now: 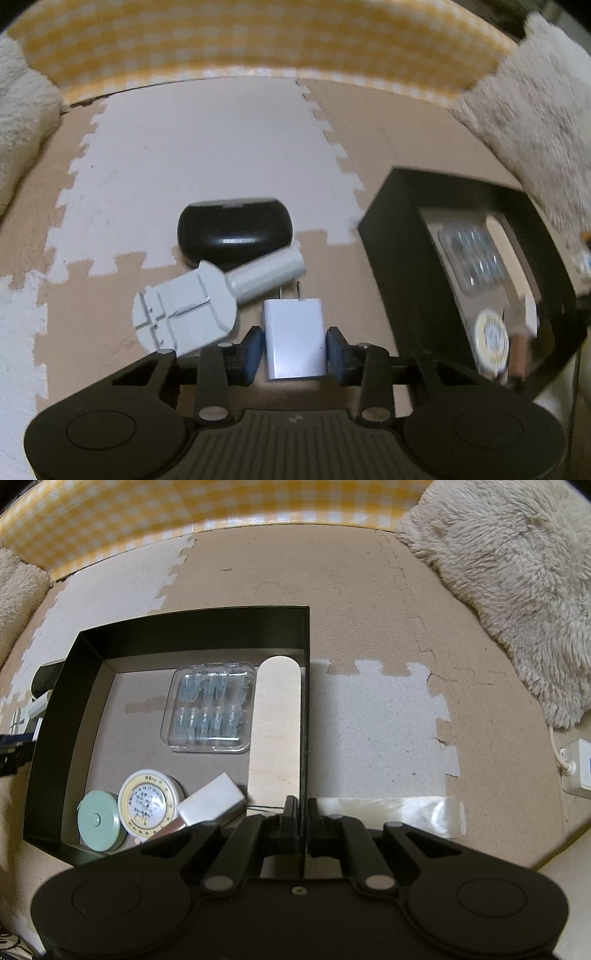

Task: Organize rigid objects
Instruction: 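Carry the white charger with the left tool over the black tray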

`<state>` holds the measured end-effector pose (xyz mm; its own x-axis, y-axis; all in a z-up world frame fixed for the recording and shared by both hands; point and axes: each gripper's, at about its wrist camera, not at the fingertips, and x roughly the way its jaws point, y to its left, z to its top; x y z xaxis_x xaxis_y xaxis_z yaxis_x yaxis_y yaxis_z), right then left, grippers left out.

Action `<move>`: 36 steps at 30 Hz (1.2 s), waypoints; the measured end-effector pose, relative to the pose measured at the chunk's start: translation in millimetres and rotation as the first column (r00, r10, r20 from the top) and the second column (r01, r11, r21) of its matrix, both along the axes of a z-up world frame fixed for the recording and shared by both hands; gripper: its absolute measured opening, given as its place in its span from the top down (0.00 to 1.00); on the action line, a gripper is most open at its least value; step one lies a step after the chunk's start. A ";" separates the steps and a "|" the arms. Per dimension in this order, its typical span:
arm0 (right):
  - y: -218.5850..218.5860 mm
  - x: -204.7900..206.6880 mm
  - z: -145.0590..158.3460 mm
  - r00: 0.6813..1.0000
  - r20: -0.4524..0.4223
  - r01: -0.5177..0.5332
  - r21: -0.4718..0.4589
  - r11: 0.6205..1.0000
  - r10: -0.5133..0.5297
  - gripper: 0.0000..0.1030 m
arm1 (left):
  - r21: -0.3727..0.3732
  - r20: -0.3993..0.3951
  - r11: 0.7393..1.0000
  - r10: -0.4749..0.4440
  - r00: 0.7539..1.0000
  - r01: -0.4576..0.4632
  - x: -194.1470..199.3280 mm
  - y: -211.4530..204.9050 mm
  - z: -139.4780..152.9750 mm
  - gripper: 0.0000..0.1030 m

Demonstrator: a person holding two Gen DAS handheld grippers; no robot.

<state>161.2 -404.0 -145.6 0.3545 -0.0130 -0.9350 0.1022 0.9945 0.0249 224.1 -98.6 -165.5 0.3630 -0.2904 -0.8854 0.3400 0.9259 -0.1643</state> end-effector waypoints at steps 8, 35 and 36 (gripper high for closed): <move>0.1 0.3 0.0 1.000 0.000 -0.001 -0.001 1.000 0.001 0.94 | 0.089 -0.022 0.989 -0.119 0.993 0.120 -19.8 -6.8 3.5 0.62; 1.1 0.4 0.0 1.000 -0.001 -0.004 -0.006 1.000 0.004 0.94 | -0.046 0.308 0.923 -0.350 0.885 0.382 -42.7 -40.4 78.9 0.64; 1.1 0.4 0.0 1.000 -0.001 -0.003 -0.005 1.000 0.003 0.94 | -0.034 0.312 0.911 -0.381 0.870 0.411 -43.8 -45.4 77.6 0.64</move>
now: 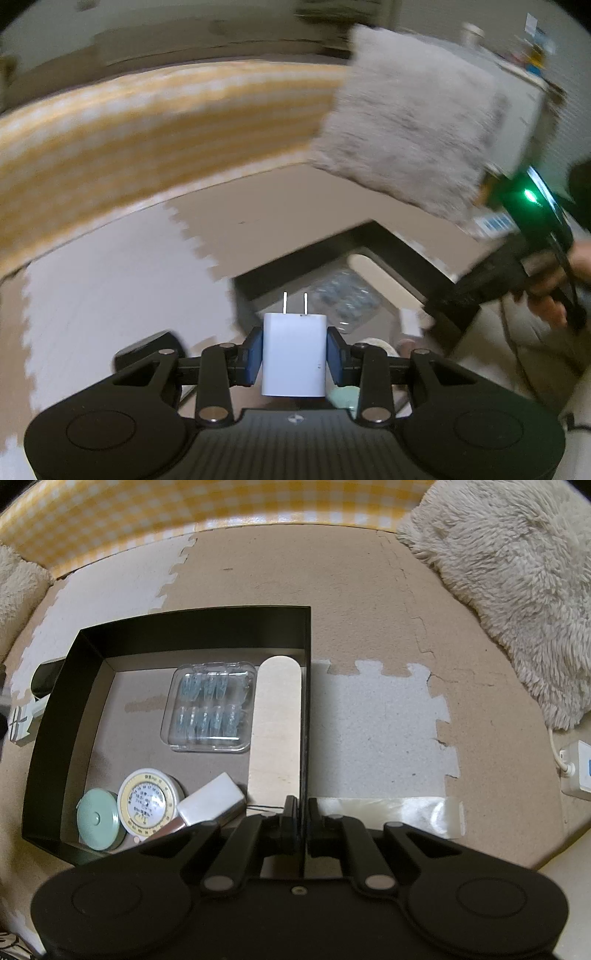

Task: Organize rigid objects
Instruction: 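Carry the white charger with the left tool over the black tray, then open the left tool to drop the white charger into the tray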

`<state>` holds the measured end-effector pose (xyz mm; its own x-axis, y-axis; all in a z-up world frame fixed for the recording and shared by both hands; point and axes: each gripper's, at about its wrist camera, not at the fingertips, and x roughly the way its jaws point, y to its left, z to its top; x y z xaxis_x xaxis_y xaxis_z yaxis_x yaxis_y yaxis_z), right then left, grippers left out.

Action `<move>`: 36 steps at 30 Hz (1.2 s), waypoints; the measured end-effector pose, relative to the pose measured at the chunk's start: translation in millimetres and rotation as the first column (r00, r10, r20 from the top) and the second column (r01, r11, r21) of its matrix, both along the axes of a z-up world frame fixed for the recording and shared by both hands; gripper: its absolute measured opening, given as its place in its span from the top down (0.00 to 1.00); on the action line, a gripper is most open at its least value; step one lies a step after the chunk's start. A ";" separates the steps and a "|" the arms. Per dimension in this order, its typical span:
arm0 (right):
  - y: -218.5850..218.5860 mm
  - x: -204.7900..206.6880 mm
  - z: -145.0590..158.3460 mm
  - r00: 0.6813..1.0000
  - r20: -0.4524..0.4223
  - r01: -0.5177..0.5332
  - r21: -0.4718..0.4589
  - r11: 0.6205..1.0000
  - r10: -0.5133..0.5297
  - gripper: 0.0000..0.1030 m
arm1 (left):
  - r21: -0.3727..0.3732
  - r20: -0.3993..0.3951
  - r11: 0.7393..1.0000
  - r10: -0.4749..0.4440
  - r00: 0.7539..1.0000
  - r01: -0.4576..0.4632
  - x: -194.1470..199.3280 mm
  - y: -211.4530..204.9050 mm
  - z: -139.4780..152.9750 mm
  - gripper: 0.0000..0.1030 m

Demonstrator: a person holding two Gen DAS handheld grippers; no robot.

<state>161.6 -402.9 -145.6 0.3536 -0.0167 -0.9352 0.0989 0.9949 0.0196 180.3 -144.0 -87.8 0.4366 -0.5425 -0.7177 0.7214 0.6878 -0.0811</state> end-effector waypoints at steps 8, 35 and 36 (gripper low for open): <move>0.0 0.4 0.1 1.000 0.000 -0.002 -0.002 1.000 0.002 0.94 | 0.138 0.083 0.966 -0.231 0.969 0.219 -8.8 -39.6 -19.6 0.64; 0.1 0.4 0.3 1.000 0.000 -0.002 -0.002 1.000 0.002 0.94 | 0.130 -0.035 0.956 -0.261 0.965 0.263 -23.9 -36.5 -27.5 0.41; 0.1 0.3 0.2 1.000 0.000 -0.002 -0.002 1.000 0.002 0.94 | 0.128 -0.034 0.957 -0.257 0.966 0.259 -24.8 -36.4 -26.4 0.39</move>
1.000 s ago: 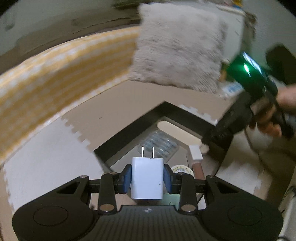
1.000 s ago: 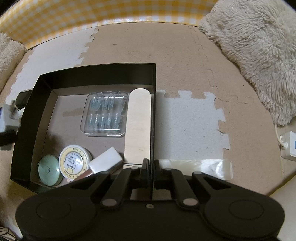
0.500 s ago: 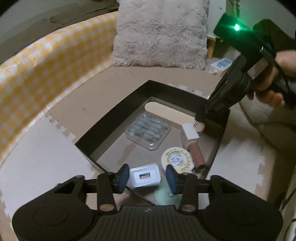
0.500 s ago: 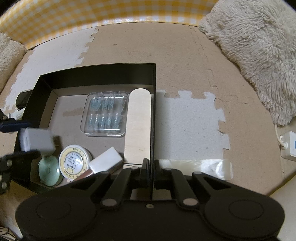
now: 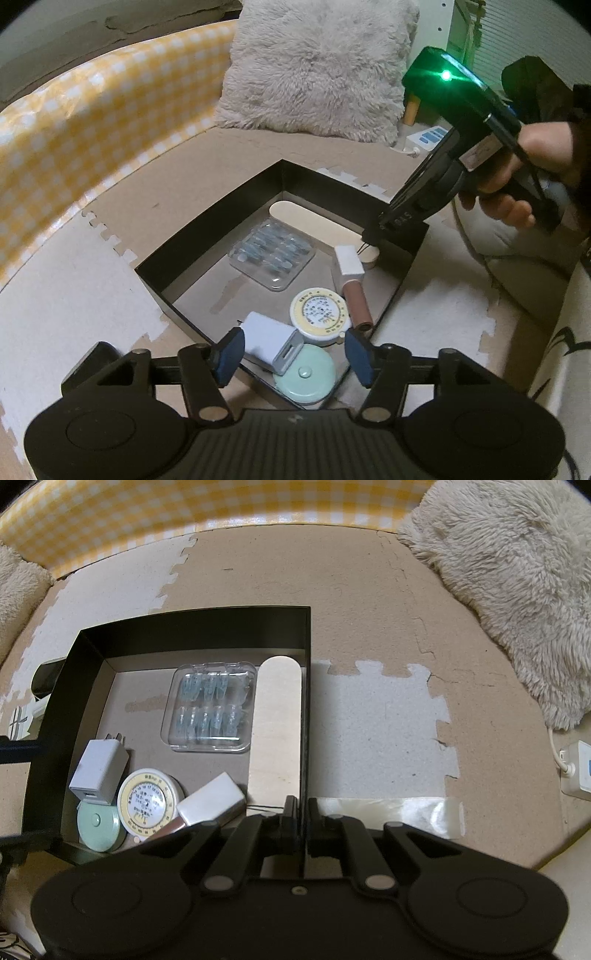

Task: Organize rigid objects
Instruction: 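Open the left tool to drop the white charger into the tray, then move the left tool to the white watch-band tool and close on it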

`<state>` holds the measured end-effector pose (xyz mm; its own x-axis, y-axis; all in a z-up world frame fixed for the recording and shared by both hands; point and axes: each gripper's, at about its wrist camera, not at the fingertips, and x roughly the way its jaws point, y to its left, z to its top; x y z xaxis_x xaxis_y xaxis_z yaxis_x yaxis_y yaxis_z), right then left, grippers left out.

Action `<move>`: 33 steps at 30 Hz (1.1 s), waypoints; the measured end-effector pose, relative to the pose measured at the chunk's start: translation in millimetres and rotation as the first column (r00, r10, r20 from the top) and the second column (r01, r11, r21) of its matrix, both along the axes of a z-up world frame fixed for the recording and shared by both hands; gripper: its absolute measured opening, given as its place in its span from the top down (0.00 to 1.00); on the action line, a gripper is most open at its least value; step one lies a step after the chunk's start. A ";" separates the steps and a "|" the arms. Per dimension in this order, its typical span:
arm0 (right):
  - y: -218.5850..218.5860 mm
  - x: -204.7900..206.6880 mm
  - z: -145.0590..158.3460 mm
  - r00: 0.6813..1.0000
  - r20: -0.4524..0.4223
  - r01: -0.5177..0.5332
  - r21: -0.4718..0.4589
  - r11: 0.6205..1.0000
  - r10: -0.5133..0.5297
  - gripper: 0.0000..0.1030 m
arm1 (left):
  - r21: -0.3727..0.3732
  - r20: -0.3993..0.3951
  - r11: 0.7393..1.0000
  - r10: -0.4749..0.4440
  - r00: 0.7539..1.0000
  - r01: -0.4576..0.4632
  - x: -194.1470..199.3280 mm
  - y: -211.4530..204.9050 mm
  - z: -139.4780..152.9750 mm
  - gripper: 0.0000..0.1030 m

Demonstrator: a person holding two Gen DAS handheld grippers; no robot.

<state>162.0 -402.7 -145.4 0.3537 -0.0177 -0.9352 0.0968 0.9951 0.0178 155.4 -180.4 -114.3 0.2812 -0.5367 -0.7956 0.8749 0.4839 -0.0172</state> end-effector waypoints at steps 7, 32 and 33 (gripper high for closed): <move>0.0 0.0 0.0 1.000 0.000 0.000 0.000 1.000 0.000 0.94 | -0.017 -0.032 1.000 0.023 0.999 -0.023 -4.8 2.7 6.9 0.22; 0.2 -0.1 -0.1 1.000 0.000 0.000 0.000 1.000 0.000 0.94 | -0.135 -0.089 0.853 0.497 0.863 -0.505 48.5 81.2 26.2 0.00; 0.2 -0.1 -0.1 1.000 0.000 0.000 -0.001 1.000 0.000 0.94 | -0.137 -0.095 0.837 0.521 0.848 -0.529 53.2 87.0 26.3 0.00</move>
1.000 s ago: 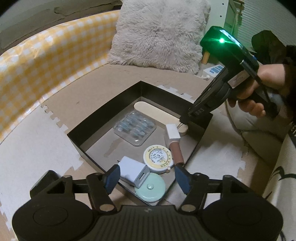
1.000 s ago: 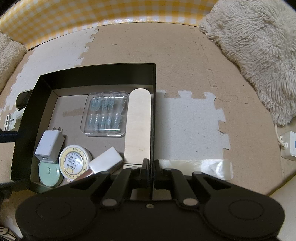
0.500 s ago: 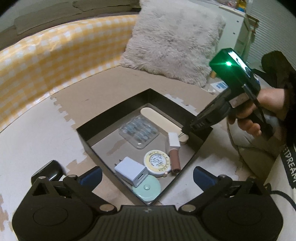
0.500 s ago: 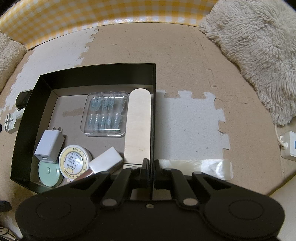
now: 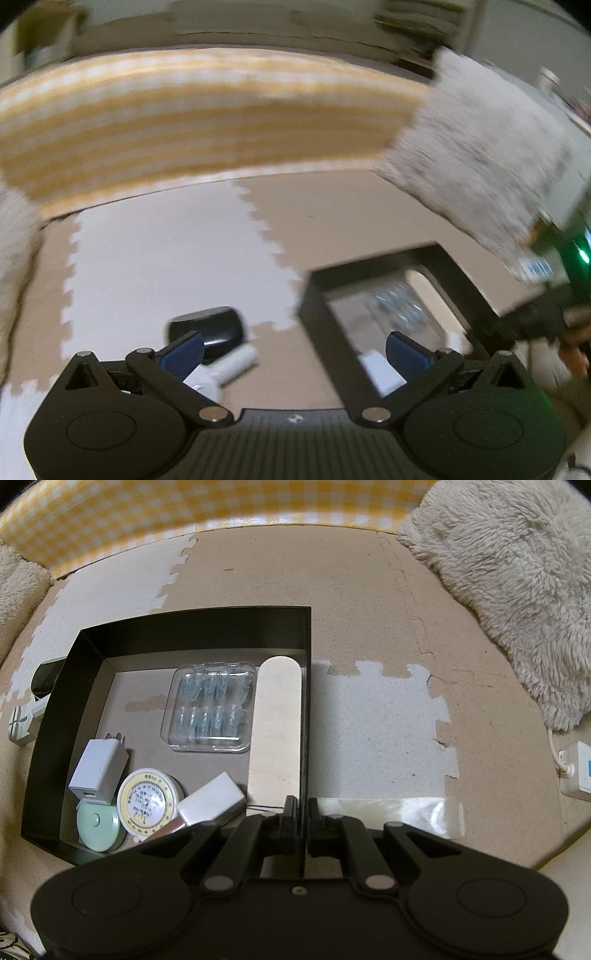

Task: Organize rigid objects
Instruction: 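Move the left tool to the white watch-band tool and close on it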

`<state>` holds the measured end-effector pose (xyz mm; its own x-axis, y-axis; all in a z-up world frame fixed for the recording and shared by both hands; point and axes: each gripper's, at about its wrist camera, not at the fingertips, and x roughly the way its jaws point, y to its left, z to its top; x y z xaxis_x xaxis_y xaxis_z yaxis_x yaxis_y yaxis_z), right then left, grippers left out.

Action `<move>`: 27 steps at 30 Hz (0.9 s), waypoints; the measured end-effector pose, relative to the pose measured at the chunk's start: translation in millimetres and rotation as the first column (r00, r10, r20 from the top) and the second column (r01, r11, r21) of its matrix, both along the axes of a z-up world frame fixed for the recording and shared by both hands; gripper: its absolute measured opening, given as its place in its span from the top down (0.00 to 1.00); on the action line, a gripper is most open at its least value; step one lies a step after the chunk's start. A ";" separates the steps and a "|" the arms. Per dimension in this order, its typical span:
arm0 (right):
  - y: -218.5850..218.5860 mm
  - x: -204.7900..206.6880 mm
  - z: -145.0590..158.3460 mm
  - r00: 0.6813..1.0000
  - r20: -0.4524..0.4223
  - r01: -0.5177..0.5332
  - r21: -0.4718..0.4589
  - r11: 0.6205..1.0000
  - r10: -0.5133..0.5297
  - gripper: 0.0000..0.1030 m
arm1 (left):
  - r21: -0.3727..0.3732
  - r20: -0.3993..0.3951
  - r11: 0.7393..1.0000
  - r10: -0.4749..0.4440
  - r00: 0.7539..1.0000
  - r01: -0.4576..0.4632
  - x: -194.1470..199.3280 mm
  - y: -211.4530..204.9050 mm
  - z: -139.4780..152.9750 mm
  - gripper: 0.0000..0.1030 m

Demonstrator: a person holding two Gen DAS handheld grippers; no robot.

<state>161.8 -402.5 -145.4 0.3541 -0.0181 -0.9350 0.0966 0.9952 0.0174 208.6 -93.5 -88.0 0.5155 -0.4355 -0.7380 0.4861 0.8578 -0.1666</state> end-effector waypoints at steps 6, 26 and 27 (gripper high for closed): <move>-0.1 0.1 0.0 1.000 0.000 0.000 0.000 1.000 0.000 0.94 | 0.005 -0.067 0.988 0.153 0.986 -0.153 21.7 27.7 -11.3 0.00; -0.2 0.0 0.0 1.000 0.001 0.001 0.002 1.000 -0.001 0.94 | 0.146 -0.186 0.915 0.399 0.898 -0.377 36.6 37.0 -87.6 0.14; 0.0 0.1 0.3 1.000 0.001 0.001 0.002 1.000 -0.001 0.94 | 0.150 -0.179 0.915 0.399 0.899 -0.375 36.9 36.8 -87.5 0.15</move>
<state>161.9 -402.5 -145.1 0.3550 -0.0166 -0.9347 0.0976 0.9950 0.0194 245.6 -56.7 -175.5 0.4620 -0.1432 -0.8752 0.0779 0.9896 -0.1208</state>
